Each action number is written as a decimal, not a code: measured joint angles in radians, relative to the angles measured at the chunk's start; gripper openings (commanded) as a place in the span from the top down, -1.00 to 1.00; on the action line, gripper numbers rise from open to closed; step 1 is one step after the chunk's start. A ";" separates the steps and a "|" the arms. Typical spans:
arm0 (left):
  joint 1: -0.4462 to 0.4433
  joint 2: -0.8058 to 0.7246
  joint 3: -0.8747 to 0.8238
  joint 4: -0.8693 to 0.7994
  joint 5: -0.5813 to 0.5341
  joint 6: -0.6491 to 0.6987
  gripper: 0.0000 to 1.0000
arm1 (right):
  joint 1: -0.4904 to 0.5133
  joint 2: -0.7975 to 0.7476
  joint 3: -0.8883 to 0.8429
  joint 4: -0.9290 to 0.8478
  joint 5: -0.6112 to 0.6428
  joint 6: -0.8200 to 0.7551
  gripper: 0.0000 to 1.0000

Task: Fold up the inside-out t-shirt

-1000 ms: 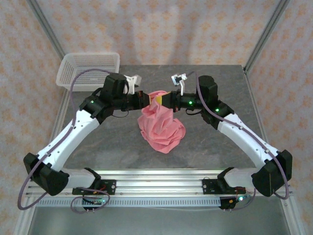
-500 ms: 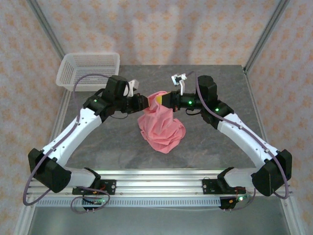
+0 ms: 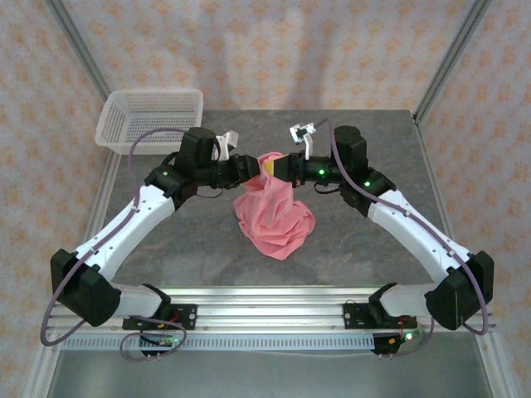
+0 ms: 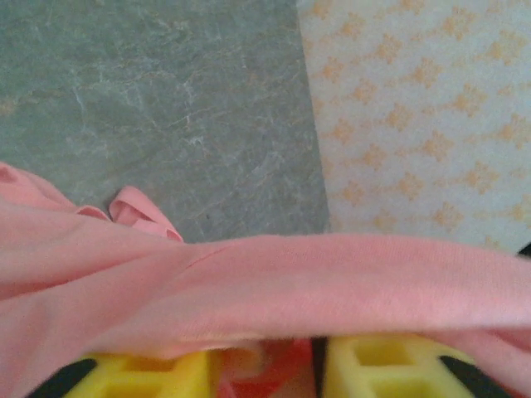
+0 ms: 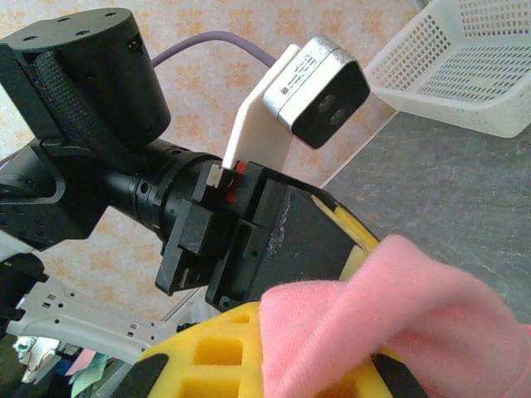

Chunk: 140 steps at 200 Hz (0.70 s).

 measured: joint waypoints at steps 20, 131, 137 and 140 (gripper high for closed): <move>0.000 0.010 0.000 0.000 -0.013 -0.010 0.08 | 0.001 0.000 0.000 -0.001 0.000 0.000 1.00; 0.013 0.024 0.071 -0.006 -0.055 -0.045 1.00 | -0.014 -0.031 -0.036 -0.031 0.045 -0.054 1.00; 0.019 0.014 0.077 -0.008 -0.055 -0.050 1.00 | -0.028 -0.049 -0.060 -0.043 0.053 -0.080 1.00; 0.023 0.008 0.079 -0.008 -0.053 -0.053 1.00 | -0.035 -0.058 -0.071 -0.052 0.061 -0.096 1.00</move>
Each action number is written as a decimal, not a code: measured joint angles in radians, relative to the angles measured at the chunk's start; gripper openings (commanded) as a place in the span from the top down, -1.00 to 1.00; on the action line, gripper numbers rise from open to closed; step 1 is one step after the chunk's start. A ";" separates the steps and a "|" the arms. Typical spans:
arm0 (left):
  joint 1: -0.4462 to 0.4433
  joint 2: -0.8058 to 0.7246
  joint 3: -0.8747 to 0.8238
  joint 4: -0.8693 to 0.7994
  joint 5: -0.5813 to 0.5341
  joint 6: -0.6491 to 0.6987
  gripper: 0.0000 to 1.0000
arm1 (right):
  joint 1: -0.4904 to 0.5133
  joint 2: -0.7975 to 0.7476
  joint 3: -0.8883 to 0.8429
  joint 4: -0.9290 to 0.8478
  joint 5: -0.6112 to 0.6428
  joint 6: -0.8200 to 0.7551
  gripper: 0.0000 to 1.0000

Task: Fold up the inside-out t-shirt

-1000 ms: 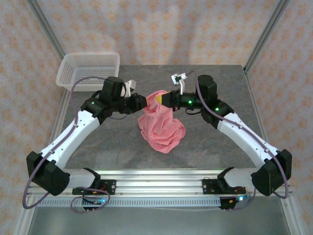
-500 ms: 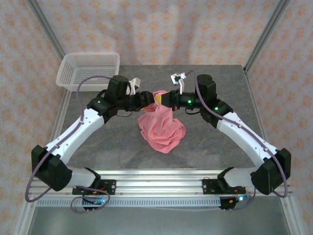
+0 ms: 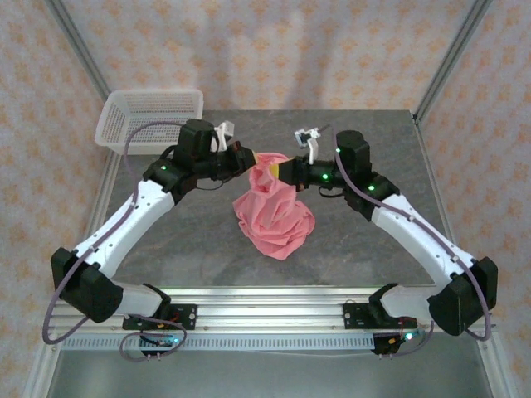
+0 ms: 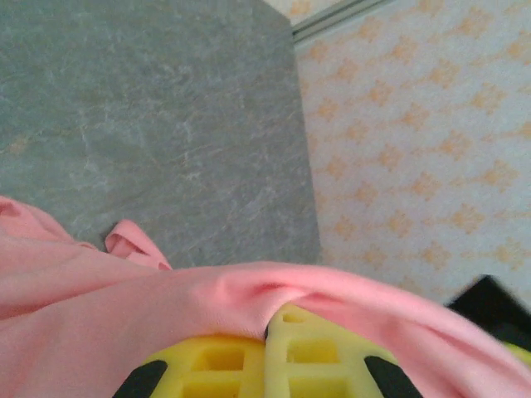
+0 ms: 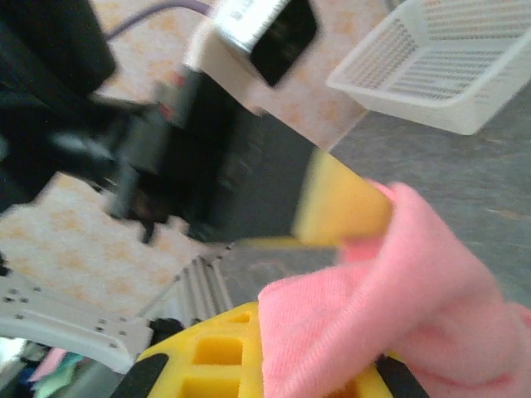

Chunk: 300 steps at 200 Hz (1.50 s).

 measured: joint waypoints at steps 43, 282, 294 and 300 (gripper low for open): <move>0.022 -0.032 0.186 -0.089 0.048 0.002 1.00 | -0.054 -0.068 -0.181 -0.144 0.124 -0.185 0.30; 0.033 0.001 0.300 -0.207 0.092 0.071 1.00 | 0.148 0.212 0.319 -0.219 0.163 -0.476 1.00; 0.048 0.010 0.306 -0.211 0.092 0.081 1.00 | 0.148 0.202 0.315 -0.205 0.103 -0.404 1.00; 0.056 0.016 0.308 -0.212 0.092 0.088 1.00 | 0.148 0.193 0.307 -0.182 0.081 -0.366 1.00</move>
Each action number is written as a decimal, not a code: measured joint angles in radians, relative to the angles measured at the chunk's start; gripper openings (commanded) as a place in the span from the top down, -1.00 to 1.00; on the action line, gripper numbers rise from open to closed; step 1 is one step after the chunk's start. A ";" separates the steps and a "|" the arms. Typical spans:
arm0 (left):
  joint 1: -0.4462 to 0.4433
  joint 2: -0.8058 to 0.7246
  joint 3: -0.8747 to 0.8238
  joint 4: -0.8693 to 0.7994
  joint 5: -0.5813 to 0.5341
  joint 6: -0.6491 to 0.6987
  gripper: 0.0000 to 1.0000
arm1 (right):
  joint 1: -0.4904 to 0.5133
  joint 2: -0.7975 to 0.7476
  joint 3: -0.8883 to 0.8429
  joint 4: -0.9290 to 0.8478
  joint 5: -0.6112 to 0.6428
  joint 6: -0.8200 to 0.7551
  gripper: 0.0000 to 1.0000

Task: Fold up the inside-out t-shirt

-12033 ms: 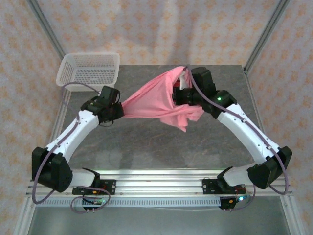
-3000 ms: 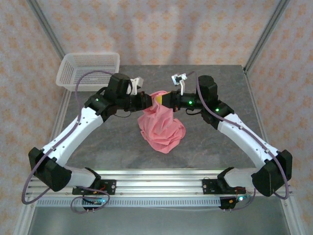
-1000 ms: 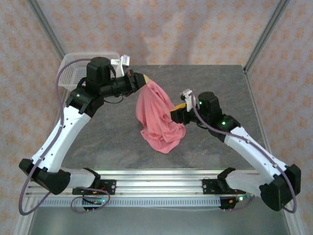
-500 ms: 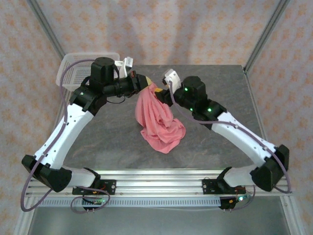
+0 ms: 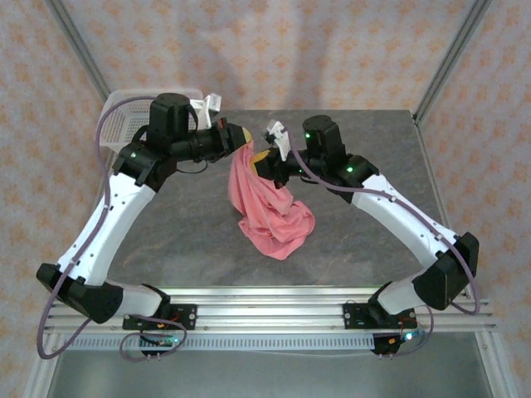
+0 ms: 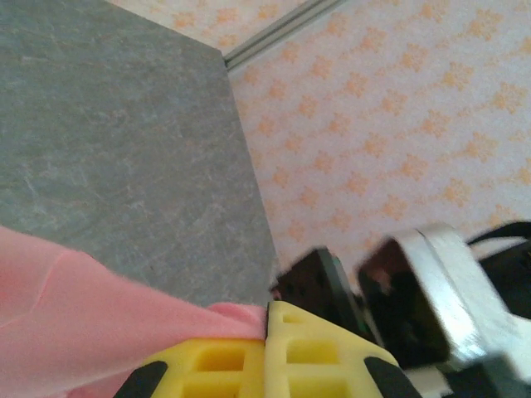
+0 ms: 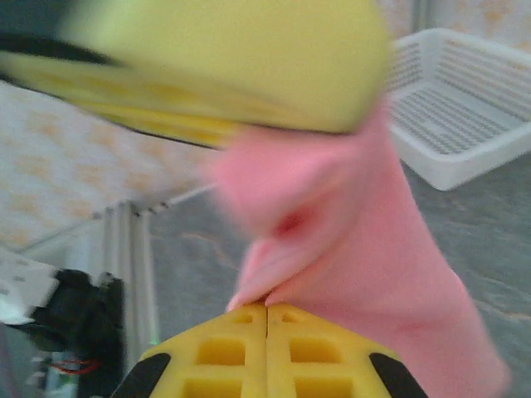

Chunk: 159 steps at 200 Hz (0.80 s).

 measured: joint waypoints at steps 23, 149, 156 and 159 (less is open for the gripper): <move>0.020 0.034 0.001 -0.003 0.000 0.015 1.00 | -0.006 -0.050 -0.064 0.142 -0.052 0.179 1.00; 0.021 0.025 -0.008 -0.002 0.008 0.032 1.00 | -0.089 -0.113 -0.224 0.204 0.183 0.242 -0.37; 0.021 0.025 -0.008 -0.002 0.008 0.032 1.00 | -0.089 -0.104 -0.232 0.205 0.169 0.234 -0.37; 0.021 0.025 -0.008 -0.002 0.008 0.032 1.00 | -0.089 -0.099 -0.233 0.205 0.160 0.233 -0.37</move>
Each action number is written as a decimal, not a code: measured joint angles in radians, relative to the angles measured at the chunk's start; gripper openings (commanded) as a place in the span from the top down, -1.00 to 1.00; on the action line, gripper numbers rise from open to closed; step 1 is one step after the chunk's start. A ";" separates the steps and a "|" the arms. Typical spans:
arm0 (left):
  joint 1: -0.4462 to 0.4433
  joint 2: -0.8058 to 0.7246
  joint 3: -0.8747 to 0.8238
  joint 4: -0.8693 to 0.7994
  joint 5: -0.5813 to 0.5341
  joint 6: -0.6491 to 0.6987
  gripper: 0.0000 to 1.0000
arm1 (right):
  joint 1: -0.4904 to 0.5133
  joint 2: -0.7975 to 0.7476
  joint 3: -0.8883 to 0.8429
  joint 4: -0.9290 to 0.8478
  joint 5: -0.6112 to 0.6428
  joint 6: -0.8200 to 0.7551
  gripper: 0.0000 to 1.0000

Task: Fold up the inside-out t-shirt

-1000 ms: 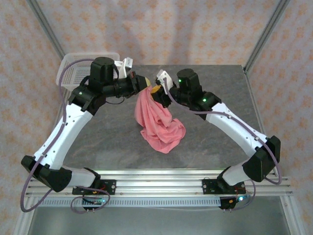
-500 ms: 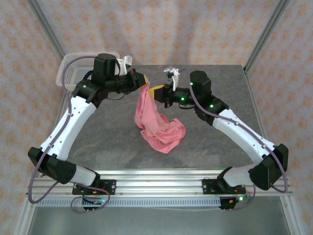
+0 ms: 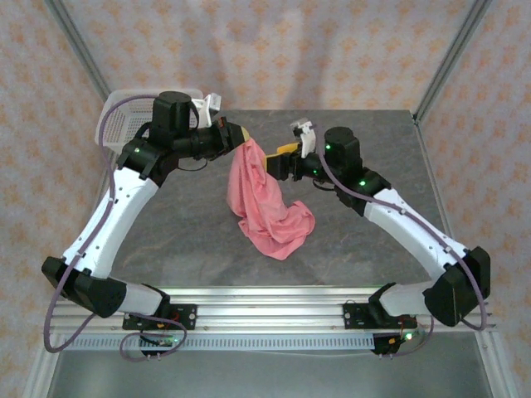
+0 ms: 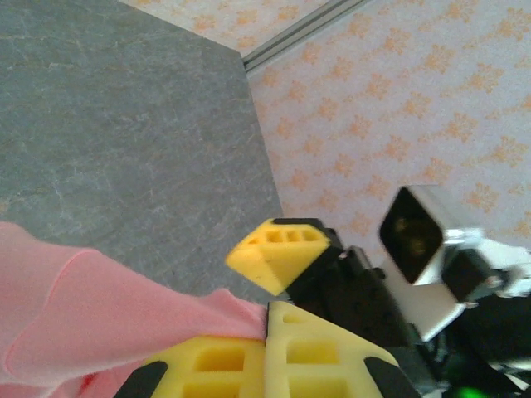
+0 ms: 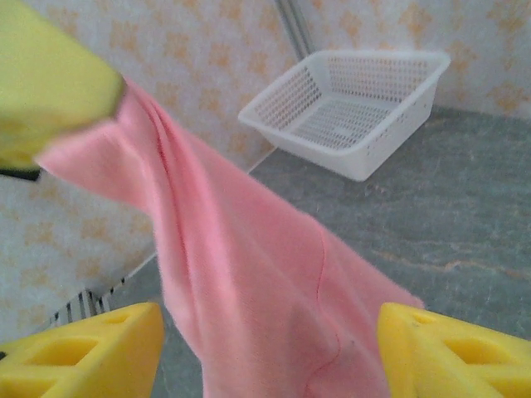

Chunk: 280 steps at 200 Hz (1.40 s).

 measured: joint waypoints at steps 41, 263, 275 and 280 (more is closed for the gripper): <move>0.000 0.000 0.000 0.000 0.000 0.000 1.00 | 0.000 0.100 0.003 0.042 -0.149 0.014 -0.02; 0.025 -0.177 -0.316 -0.020 -0.153 0.038 -0.16 | -0.014 0.127 0.074 0.254 -0.390 0.328 1.00; 0.025 -0.151 -0.309 0.011 -0.151 0.026 -0.17 | -0.014 0.127 0.074 0.254 -0.392 0.328 1.00; 0.025 -0.142 -0.304 0.024 -0.150 0.022 -0.17 | -0.014 0.127 0.074 0.254 -0.392 0.328 1.00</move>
